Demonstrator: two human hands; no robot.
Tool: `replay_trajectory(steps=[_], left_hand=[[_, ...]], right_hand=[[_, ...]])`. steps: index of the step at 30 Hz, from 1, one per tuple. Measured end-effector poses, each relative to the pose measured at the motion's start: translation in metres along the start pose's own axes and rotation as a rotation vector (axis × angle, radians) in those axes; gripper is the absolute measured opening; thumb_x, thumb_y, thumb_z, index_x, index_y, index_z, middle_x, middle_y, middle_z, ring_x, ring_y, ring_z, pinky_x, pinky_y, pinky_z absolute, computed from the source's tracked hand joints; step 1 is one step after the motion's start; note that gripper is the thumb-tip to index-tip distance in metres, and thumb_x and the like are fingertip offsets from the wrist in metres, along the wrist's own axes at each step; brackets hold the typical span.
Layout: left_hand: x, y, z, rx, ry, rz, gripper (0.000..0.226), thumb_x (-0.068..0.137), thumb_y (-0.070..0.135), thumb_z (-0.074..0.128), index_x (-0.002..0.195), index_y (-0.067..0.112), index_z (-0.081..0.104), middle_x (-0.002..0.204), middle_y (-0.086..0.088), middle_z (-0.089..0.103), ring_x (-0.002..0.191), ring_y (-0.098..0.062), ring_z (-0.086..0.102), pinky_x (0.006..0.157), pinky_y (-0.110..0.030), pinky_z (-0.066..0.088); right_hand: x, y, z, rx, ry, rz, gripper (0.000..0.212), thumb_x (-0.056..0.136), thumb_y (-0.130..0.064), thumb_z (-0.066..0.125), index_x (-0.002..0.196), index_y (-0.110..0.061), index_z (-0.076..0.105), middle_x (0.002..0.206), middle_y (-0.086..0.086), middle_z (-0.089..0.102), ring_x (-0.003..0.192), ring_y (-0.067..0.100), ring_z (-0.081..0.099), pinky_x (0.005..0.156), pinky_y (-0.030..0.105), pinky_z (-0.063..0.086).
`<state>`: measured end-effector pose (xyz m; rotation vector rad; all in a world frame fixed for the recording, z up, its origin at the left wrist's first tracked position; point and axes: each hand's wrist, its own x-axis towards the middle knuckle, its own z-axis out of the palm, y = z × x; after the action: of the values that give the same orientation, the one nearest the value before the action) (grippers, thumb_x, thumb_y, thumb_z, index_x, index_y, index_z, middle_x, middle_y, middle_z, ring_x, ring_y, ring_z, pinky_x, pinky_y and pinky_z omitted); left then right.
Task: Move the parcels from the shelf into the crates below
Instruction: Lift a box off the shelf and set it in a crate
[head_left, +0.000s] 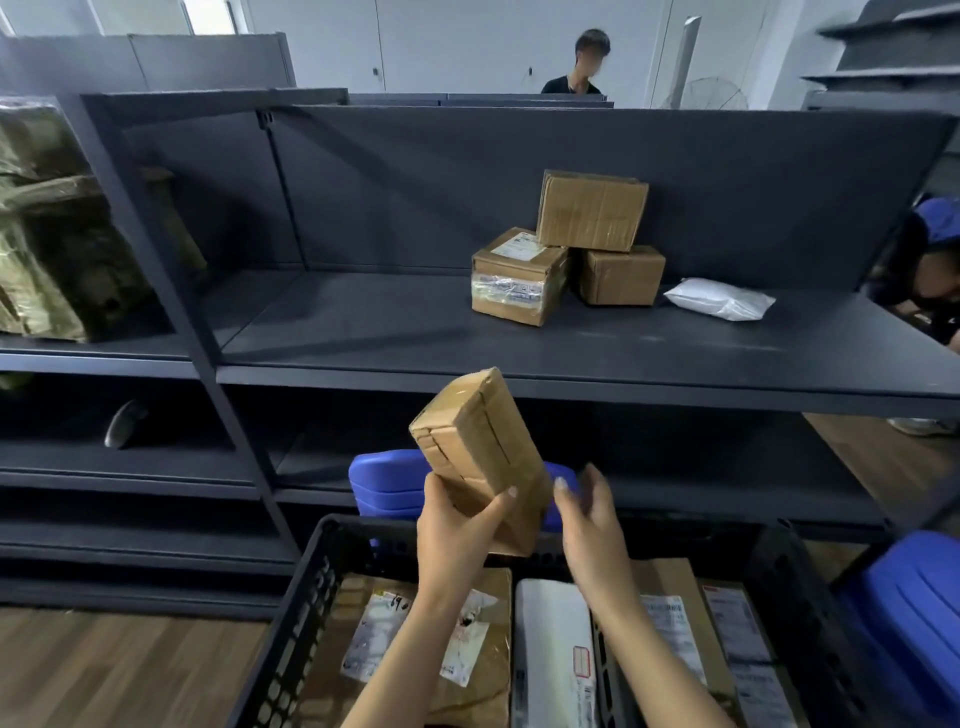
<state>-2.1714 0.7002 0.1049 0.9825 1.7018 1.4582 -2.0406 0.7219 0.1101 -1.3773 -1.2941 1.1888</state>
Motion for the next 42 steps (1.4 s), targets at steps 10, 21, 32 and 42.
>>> replay_trajectory(steps=[10, 21, 32, 42], left_hand=[[-0.007, 0.001, -0.005, 0.512, 0.018, 0.348, 0.058, 0.077, 0.019, 0.068, 0.129, 0.029, 0.043, 0.116, 0.015, 0.06, 0.103, -0.005, 0.058, 0.075, -0.025, 0.053], [-0.003, 0.006, -0.033, 0.213, -0.014, 0.25, 0.065, 0.082, 0.043, 0.07, 0.137, 0.021, 0.043, 0.138, 0.014, 0.045, 0.119, 0.004, 0.045, 0.096, -0.012, 0.038], [0.006, 0.018, -0.03, -0.533, -0.1, -0.403, 0.032, 0.093, 0.03, 0.06, 0.113, 0.006, 0.063, 0.105, -0.011, 0.072, 0.098, -0.022, 0.068, 0.092, -0.033, 0.051], [0.025, 0.029, -0.04, -0.105, -0.286, -0.077, 0.018, 0.09, 0.025, 0.064, 0.103, 0.014, 0.072, 0.095, -0.004, 0.076, 0.097, -0.022, 0.07, 0.099, -0.042, 0.051]], right_hand=[[0.004, -0.073, 0.009, 0.021, -0.07, -0.063, 0.071, 0.08, -0.059, 0.061, 0.137, -0.024, 0.037, 0.103, -0.017, 0.059, 0.095, 0.002, 0.059, 0.079, 0.023, 0.047], [0.009, -0.05, -0.006, 0.284, -0.075, 0.037, 0.056, 0.085, -0.028, 0.066, 0.136, -0.024, 0.044, 0.114, 0.0, 0.064, 0.103, 0.018, 0.065, 0.092, 0.046, 0.054], [0.008, -0.019, -0.021, 0.531, -0.154, 0.006, 0.061, 0.075, -0.035, 0.059, 0.134, -0.026, 0.048, 0.12, 0.006, 0.066, 0.108, 0.02, 0.065, 0.083, 0.033, 0.055], [0.029, -0.052, -0.062, -0.178, -0.037, -0.168, 0.052, 0.094, -0.04, 0.054, 0.143, -0.026, 0.041, 0.139, -0.01, 0.049, 0.129, 0.009, 0.045, 0.097, 0.022, 0.033]])
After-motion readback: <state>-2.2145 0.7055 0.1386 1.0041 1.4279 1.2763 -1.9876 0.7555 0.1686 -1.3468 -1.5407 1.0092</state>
